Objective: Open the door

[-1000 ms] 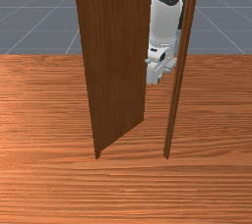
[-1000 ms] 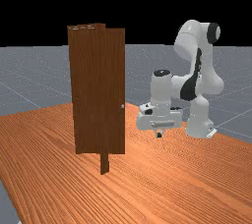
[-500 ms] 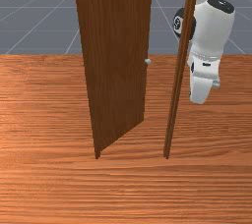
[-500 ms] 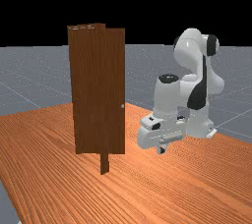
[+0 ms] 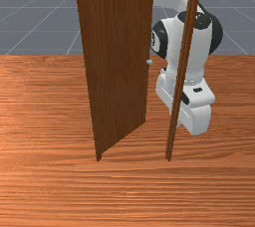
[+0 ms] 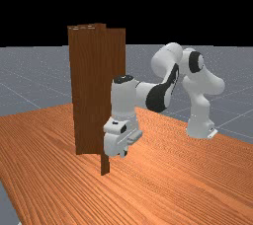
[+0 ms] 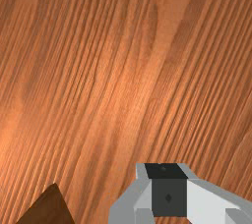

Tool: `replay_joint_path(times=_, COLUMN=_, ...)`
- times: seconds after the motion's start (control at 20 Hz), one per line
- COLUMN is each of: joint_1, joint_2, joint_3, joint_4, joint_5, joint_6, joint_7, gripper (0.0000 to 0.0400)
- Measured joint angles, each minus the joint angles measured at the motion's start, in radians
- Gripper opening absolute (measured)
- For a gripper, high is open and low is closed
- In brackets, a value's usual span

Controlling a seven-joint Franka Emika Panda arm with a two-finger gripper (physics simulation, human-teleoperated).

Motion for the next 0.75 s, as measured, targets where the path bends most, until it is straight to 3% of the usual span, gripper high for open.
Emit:
replay_joint_path(times=0.15, joint_1=-0.05, joint_2=-0.052, joint_3=0.048, joint_4=-0.093, joint_5=0.005, joint_6=0.025, joint_7=-0.237, gripper=0.0)
replay_joint_path(times=0.3, joint_1=-0.072, joint_2=-0.093, joint_3=0.047, joint_4=-0.158, joint_5=0.035, joint_6=0.044, joint_7=-0.212, gripper=0.0)
replay_joint_path(times=0.45, joint_1=-0.116, joint_2=-0.122, joint_3=0.073, joint_4=-0.207, joint_5=0.033, joint_6=0.051, joint_7=-0.377, gripper=0.0)
replay_joint_path(times=0.6, joint_1=-0.188, joint_2=-0.146, joint_3=0.103, joint_4=-0.246, joint_5=0.024, joint_6=0.042, joint_7=-0.636, gripper=0.0)
replay_joint_path(times=0.75, joint_1=-0.3, joint_2=-0.143, joint_3=0.087, joint_4=-0.234, joint_5=0.031, joint_6=0.019, joint_7=-0.822, gripper=0.0)
